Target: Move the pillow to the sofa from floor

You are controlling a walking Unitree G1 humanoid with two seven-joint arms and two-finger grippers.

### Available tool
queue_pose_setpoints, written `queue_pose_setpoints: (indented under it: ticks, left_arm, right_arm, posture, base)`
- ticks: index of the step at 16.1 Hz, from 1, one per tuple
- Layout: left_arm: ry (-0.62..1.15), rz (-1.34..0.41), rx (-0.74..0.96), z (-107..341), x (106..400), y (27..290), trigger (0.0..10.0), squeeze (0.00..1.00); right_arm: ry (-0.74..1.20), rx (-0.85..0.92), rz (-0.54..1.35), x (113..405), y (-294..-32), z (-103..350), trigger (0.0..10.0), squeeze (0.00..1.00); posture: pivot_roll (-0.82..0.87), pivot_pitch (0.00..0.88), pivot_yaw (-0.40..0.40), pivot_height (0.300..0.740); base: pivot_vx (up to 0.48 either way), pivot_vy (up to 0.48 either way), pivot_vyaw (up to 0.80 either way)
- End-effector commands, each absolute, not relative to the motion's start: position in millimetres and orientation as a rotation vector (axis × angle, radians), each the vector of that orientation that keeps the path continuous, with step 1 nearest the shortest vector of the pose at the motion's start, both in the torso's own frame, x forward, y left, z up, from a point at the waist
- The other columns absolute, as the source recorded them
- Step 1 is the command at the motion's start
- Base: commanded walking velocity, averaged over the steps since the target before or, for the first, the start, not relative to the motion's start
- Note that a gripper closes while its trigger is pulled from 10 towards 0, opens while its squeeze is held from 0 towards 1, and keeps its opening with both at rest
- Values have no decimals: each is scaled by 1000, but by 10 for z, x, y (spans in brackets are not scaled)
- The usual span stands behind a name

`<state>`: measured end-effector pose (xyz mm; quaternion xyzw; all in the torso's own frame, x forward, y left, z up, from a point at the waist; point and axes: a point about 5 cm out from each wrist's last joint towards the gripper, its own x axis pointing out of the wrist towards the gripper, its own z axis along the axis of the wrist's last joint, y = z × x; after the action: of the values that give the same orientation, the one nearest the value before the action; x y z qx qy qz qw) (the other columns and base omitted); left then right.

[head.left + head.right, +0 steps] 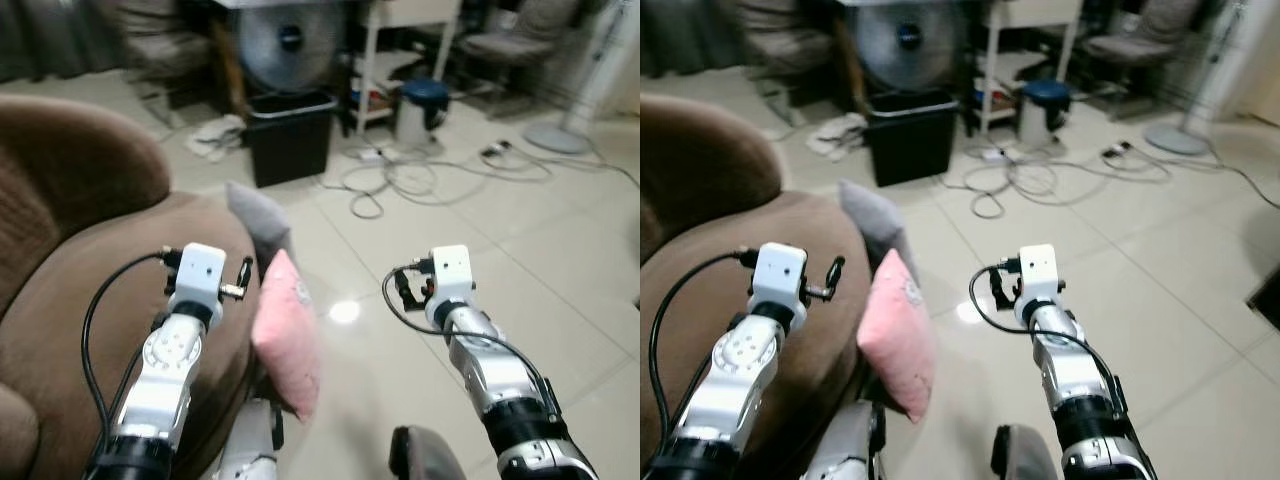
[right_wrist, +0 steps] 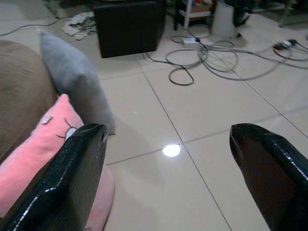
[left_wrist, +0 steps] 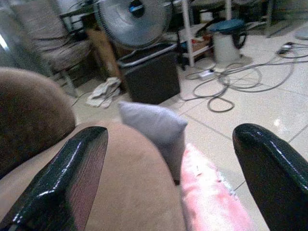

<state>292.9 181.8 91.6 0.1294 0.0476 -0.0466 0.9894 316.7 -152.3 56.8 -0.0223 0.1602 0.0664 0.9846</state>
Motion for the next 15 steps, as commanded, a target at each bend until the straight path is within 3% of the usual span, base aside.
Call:
queue_pose_setpoints:
  ticks: [1,7,15]
  left_arm:
    - [78,-116,269,958,2963,1775,10000,0]
    - [80,-122,280,949,2989,1773,10000,0]
    - [47,-104,296,966,3030,1811,10000,0]
  right_arm:
    - [314,-38,120,3183,-1560,596,10000,0]
    - [316,-46,122,3185,-1566,596,10000,0]
    - [324,-67,116,3203,-1643,604,10000,0]
  posture:
    - [14,0,5,627]
    - [14,0,5,627]
    - [27,0,-18,627]
  base:
    - [0,0,0]
    - [0,-373,0]
    - [0,0,0]
